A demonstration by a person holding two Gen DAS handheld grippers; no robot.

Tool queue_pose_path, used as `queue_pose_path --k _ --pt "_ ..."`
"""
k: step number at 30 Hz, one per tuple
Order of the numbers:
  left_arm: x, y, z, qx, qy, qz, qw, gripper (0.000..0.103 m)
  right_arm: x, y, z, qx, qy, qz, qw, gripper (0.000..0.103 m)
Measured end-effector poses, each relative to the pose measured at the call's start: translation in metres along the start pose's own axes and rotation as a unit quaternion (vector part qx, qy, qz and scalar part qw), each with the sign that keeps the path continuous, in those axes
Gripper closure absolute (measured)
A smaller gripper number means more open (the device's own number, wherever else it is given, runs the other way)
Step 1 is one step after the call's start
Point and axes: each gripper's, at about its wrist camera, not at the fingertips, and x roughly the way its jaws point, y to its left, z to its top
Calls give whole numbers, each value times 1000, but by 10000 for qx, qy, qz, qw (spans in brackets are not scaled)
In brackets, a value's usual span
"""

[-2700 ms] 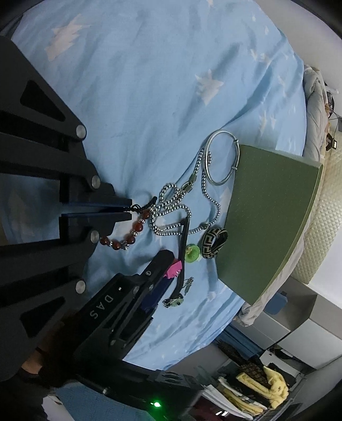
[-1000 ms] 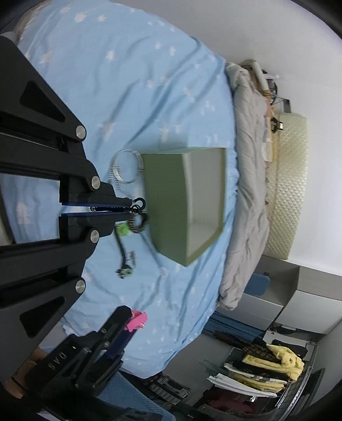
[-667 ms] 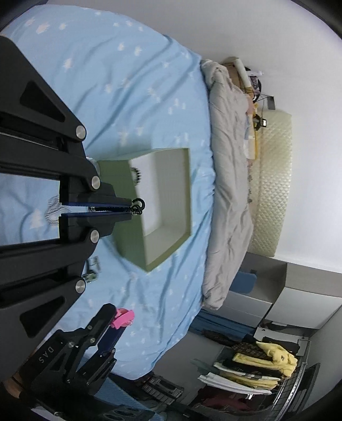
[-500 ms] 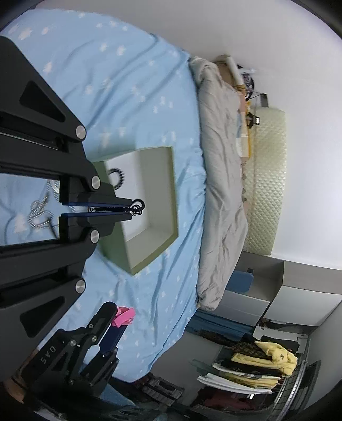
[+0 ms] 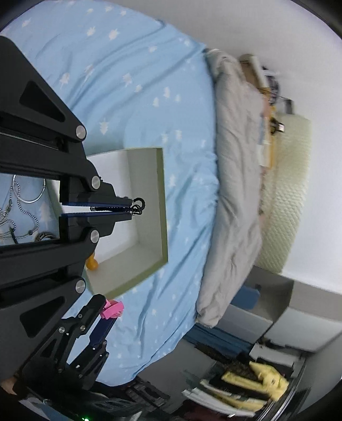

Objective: Organize jewelry
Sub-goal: 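Lift the bead bracelet and pink clip and carry both over the green box, then open both grippers to release the bracelet and pink clip into the box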

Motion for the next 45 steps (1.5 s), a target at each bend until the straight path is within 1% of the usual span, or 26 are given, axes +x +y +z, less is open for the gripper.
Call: queue_pose_path --k 1,3,5,10,13,16,17,18,19,20,21,26,34,37,45 --pt "9 4 2 -31 130 38 9999 101 6 0 2 -33 47 27 10000 75" --pt "24 13 6 -163 352 37 9992 101 18 -2 6 -97 214 -98 9997 75" --pt "38 20 7 -267 598 31 9978 101 30 -2 10 -79 372 -48 9993 75" --pt "58 18 3 -166 1079 123 9940 101 59 -2 13 -153 880 -143 9959 74" --pt "63 18 2 -124 1209 175 9924 101 63 -2 14 -171 1007 -140 9947 74" --pt "64 21 1 -122 1263 254 9916 100 57 -5 15 -114 976 -92 9951 66" --pt "64 22 2 -141 1294 287 9911 92 55 -5 16 -107 948 -71 9954 63" --pt "64 23 2 -157 1324 325 9905 75 54 -6 18 -101 928 -55 9956 62" --pt "63 25 3 -148 1320 401 9903 65 51 -7 19 -97 902 -64 9959 61" --pt "62 26 4 -136 1295 483 9903 45 48 -7 20 -92 875 -88 9961 59" --pt "58 26 5 -96 1224 519 9911 39 47 -7 21 -80 855 -100 9963 59" --pt "45 23 9 46 1088 470 9929 39 25 -4 26 -119 624 -65 9980 59" --pt "12 15 8 132 644 428 9969 39 -14 -7 21 166 239 8 9996 59" --pt "0 12 2 222 489 461 9975 39 -28 -7 14 254 98 25 9996 59" --pt "-30 7 -23 291 210 379 9986 39 -56 2 -12 245 -139 48 9996 59"
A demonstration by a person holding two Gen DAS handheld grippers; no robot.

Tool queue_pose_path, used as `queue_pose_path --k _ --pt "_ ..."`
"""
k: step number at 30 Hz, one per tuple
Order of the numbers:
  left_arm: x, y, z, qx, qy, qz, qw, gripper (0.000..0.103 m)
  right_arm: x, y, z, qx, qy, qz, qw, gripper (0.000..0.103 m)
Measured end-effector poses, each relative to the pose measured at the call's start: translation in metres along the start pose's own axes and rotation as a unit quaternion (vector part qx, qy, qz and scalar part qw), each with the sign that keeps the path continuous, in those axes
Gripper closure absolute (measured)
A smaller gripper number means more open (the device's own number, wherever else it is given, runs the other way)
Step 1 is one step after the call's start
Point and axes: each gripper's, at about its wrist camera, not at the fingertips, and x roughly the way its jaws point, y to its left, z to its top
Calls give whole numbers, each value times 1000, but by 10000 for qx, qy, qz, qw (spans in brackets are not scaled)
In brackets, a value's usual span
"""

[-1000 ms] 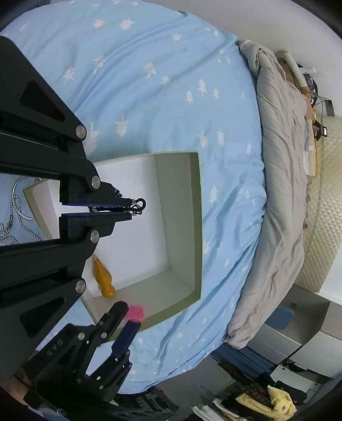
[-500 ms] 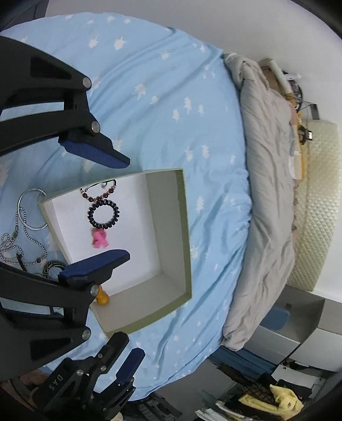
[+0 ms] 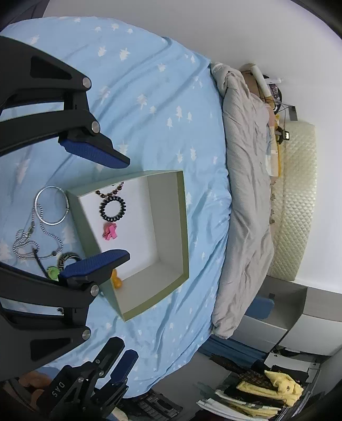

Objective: Organize jewelry
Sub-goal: 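Raise both open grippers away from the box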

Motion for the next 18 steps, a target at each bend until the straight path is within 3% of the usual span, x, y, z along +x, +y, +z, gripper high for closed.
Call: queue_pose_path --k 7,18 --pt "-28 -8 -15 89 -273 78 9996 39 -27 4 -22 -24 -207 -206 9996 58" --pt "-60 -18 -57 42 -568 21 9984 39 -61 18 -65 -98 -470 4 9988 58"
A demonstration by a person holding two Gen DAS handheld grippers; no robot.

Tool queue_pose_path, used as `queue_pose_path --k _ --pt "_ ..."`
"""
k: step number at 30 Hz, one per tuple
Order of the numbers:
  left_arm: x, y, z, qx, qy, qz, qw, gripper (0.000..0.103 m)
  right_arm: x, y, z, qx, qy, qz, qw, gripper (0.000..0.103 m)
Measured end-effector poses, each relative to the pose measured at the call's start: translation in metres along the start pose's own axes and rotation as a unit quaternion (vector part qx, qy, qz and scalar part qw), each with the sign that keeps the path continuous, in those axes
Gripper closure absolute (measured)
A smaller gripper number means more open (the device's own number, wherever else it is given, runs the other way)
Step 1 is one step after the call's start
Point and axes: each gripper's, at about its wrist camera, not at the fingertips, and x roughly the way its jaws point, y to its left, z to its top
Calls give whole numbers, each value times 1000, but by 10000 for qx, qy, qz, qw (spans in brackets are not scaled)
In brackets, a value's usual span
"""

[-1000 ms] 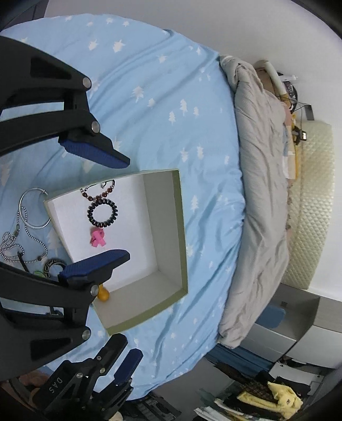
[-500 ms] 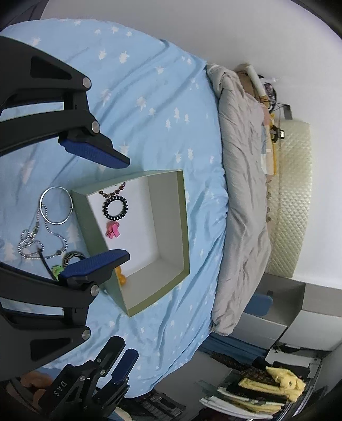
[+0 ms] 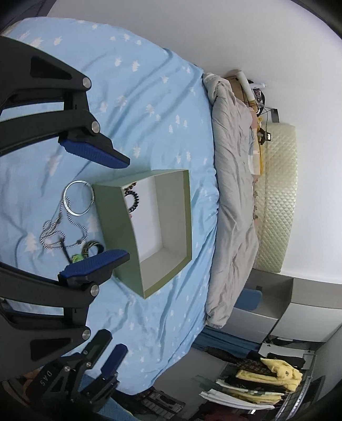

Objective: Organize jewelry
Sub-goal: 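Raise both open grippers away from the box, then lower both grippers toward the keychain and black bangle beside the box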

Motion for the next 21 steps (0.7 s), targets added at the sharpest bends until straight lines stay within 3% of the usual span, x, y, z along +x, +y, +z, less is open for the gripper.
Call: queue_pose_path --k 7,9,21 --pt "-11 -3 -23 -12 -96 26 9999 39 -20 -1 -25 134 -147 -108 9997 57" --pt "-15 -6 -30 -7 -136 12 9999 39 -23 1 -33 77 -152 -204 9996 52" --pt "-14 -12 -90 -114 255 -263 9993 39 -34 10 -84 -58 42 -396 9992 50"
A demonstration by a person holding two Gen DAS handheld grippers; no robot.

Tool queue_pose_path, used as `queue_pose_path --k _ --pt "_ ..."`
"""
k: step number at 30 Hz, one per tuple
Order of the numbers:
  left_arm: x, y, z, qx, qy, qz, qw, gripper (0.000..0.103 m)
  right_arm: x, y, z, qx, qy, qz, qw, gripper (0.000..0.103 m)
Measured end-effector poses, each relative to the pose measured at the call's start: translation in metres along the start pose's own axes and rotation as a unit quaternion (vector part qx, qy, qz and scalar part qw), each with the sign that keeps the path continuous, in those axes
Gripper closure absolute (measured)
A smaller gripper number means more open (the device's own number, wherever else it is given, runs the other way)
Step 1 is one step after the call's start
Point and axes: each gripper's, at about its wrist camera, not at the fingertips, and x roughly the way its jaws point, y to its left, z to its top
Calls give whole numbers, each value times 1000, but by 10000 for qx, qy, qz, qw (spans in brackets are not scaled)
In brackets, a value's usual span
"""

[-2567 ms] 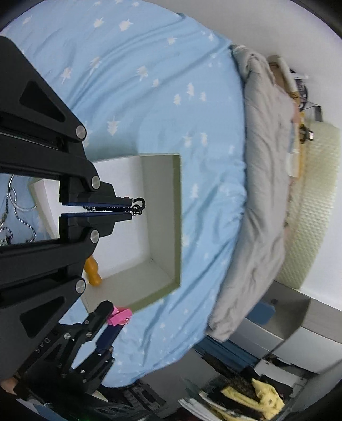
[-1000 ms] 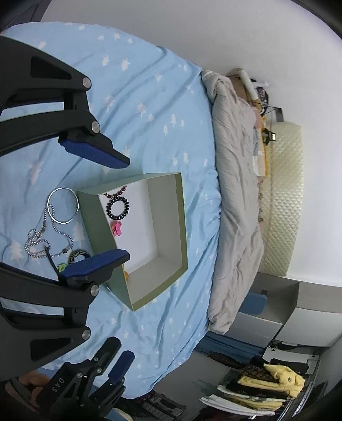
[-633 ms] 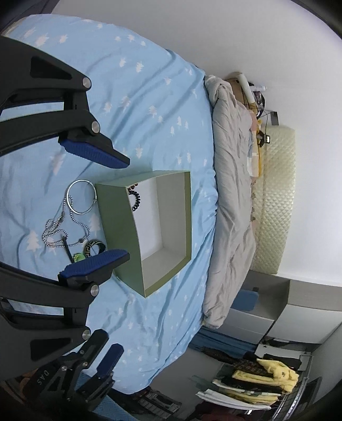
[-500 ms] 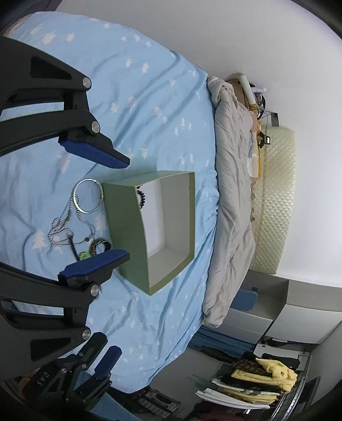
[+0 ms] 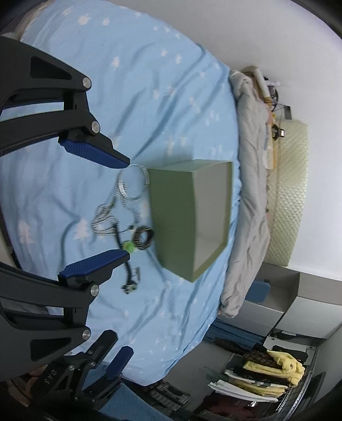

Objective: Organize jewelry
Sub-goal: 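Lower both grippers toward the keychain and black bangle beside the box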

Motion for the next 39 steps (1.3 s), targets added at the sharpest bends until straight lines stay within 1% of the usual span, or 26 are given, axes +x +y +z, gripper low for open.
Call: queue_pose_path --k 7,12,17,24,28,32,36,39 --pt "-1 5 -30 -144 215 -67 9996 39 -5 -4 -20 175 53 -77 9998 50" --pt "6 6 -38 -257 350 -170 9989 39 -1 -8 -24 246 120 -110 9996 50" --pt "17 4 -36 -264 394 -260 9985 39 10 -18 -27 371 252 -233 9987 50" --pt "46 1 -30 -369 523 -459 9969 39 29 -32 -30 519 380 -292 9975 50" --pt "66 0 -21 -429 546 -540 9961 40 49 -42 -32 572 493 -348 9965 50" --pt "91 -3 -10 -466 581 -640 9952 44 71 -54 -36 620 567 -405 9956 50" --pt "114 -8 2 -397 574 -698 9951 47 91 -65 -34 690 591 -444 9949 50" --pt "130 -10 10 -352 554 -704 9954 48 106 -71 -30 691 620 -458 9946 50"
